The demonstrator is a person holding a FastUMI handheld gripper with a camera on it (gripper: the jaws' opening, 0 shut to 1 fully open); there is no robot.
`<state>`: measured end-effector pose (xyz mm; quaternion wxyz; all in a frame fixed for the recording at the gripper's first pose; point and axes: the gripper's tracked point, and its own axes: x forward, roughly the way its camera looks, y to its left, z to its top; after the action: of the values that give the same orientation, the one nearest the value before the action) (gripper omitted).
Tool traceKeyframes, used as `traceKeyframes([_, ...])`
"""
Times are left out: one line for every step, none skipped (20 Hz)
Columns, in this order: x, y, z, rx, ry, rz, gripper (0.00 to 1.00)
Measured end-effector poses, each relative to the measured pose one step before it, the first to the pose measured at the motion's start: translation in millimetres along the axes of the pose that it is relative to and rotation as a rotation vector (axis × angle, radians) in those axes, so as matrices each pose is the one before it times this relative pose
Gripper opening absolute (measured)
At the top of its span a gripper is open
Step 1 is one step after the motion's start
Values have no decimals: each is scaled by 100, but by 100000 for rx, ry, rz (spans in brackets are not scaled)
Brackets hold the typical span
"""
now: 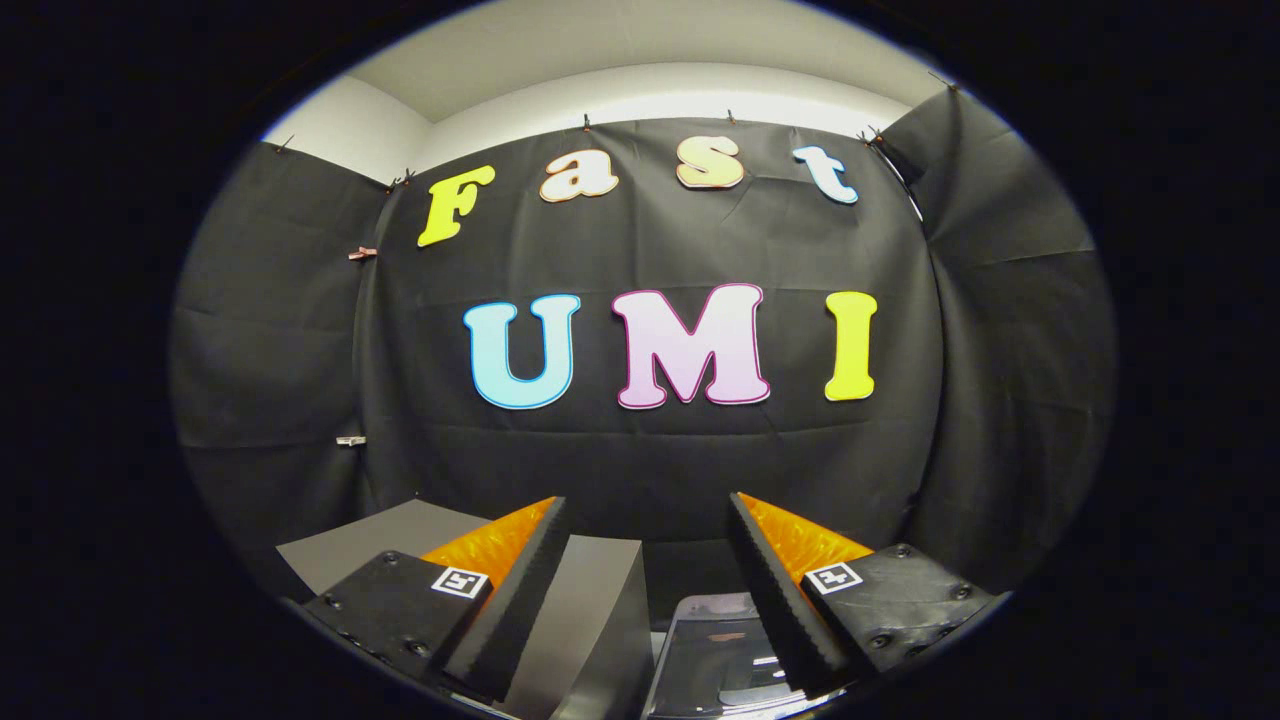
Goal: Put the clothes into the washing machine and then close the washing machine lid.
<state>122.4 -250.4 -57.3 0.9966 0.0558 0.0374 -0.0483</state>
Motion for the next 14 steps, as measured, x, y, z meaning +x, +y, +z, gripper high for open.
traceKeyframes([-126, 55, 373, 249, -521, -177, 99])
traceKeyframes([-128, 43, 493, 211, -709, -103, 99])
traceKeyframes([30, -2, 322, 223, -358, 37, 99])
traceKeyframes([-27, 123, 279, -145, -392, 378, 99])
traceKeyframes([0, -34, 220, -584, -183, -135, 99])
traceKeyframes([-38, -37, 174, -604, 107, -49, 99])
traceKeyframes([0, 80, -35, -486, 178, -27, 99])
traceKeyframes([-106, 62, -15, -122, 200, 218, 99])
traceKeyframes([-67, 205, 111, -95, 178, 318, 99])
traceKeyframes([16, 116, 8, -65, 140, 356, 99])
traceKeyframes([-113, 209, -4, -242, 154, 578, 99])
traceKeyframes([-79, 237, -185, -155, 434, 765, 99])
traceKeyframes([-13, 199, -252, -357, 352, 698, 99])
traceKeyframes([-31, 127, -128, -530, 189, 462, 99])
